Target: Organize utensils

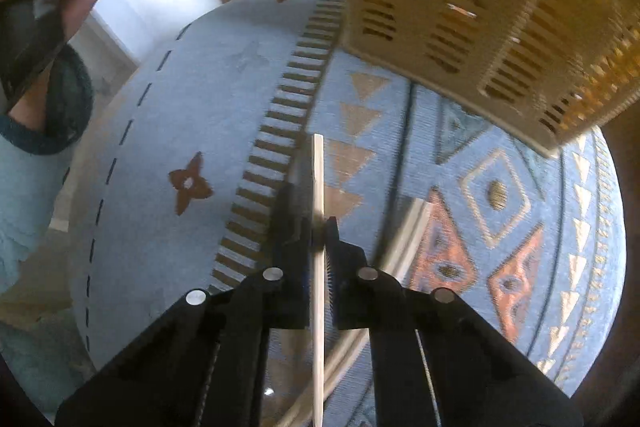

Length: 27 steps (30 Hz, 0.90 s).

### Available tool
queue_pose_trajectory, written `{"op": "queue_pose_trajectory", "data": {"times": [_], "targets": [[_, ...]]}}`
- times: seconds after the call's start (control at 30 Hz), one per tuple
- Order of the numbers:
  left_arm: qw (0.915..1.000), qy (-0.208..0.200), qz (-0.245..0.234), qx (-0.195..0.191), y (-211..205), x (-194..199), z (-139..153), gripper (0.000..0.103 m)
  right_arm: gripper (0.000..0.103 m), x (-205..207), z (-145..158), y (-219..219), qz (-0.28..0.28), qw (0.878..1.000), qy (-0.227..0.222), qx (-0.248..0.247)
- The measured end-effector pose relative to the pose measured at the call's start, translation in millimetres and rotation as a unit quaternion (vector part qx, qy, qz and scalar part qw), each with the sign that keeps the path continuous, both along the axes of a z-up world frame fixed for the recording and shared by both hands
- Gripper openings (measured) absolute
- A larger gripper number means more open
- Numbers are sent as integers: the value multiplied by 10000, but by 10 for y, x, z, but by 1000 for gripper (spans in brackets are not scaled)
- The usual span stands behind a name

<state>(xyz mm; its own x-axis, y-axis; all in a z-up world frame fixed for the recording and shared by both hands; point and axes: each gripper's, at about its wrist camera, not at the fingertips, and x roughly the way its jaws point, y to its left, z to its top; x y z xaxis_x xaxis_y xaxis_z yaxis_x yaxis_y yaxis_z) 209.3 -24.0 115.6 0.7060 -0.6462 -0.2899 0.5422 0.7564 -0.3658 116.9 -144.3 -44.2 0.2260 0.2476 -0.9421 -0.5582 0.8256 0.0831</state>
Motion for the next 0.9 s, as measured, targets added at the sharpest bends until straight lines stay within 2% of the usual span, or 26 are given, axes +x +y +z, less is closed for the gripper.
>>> {"op": "queue_pose_trajectory", "data": {"times": [0.33, 0.43, 0.53, 0.6, 0.7, 0.77, 0.83, 0.87, 0.9], "targets": [[9999, 101, -41, 2, -2, 14, -18, 29, 5, 282, 30, 95, -191, 9994, 226, -156], [10000, 69, -36, 0, 1, -1, 3, 29, 4, 239, 48, 101, -117, 9998, 55, -139], [10000, 13, -24, -56, 18, -15, 28, 29, 4, 30, 273, -30, -98, 9988, -310, 362], [10000, -19, -4, -81, 28, -28, 49, 29, 4, -74, 525, -149, -147, 9949, -682, 722], [9998, -120, 80, -109, 43, -69, 114, 29, 4, -194, 985, -321, -184, 9807, -1478, 1263], [9997, -176, 99, -144, 54, -93, 163, 29, 4, -233, 1342, -448, -384, 9644, -2109, 1549], [9995, -245, 133, -169, 59, -126, 207, 29, 4, -233, 1625, -557, -775, 9462, -2694, 1616], [9994, -275, 152, -167, 56, -140, 225, 29, 4, -243, 1768, -610, -949, 9333, -3049, 1644], [9993, -294, 169, -166, 51, -147, 240, 29, 4, -252, 1932, -666, -1144, 9129, -3541, 1681]]}}
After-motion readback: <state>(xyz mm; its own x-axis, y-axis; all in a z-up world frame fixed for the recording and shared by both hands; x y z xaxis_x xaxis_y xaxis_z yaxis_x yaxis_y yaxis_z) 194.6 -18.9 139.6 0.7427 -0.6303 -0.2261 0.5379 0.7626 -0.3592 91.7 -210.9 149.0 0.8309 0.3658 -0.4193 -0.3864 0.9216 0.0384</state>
